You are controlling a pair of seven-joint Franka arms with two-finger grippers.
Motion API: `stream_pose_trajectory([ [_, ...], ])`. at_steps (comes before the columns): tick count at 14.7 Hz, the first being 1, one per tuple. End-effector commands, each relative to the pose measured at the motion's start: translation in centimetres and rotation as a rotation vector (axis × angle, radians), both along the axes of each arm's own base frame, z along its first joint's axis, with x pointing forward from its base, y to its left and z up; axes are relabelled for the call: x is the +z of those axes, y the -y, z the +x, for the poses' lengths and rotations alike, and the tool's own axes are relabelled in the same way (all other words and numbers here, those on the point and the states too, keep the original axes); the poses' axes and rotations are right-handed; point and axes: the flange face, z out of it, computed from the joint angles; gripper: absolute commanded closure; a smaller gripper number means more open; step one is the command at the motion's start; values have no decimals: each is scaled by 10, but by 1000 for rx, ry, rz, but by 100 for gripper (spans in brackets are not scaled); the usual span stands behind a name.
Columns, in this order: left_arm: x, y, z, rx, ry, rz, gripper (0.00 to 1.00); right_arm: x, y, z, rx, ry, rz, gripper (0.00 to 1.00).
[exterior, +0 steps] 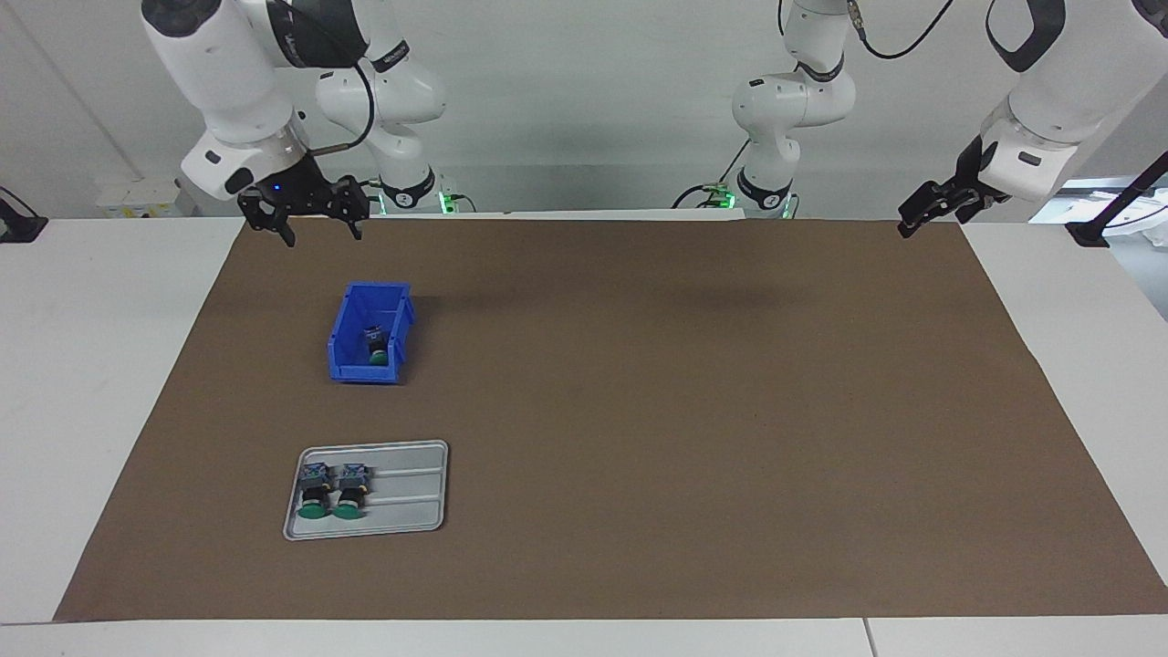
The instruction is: Place and press button with both arms
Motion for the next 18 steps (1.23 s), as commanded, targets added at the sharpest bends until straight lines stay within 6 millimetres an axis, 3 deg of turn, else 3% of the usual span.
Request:
stream_pose_trajectory([
  [1, 4, 3, -3, 1, 6, -7, 0, 13, 35, 20, -89, -6, 20, 1],
  [12, 4, -3, -3, 10, 6, -7, 0, 15, 39, 27, -93, 2, 3, 1],
  [18, 4, -3, -3, 10, 6, -7, 0, 4, 48, 33, -102, -20, -1, 1],
])
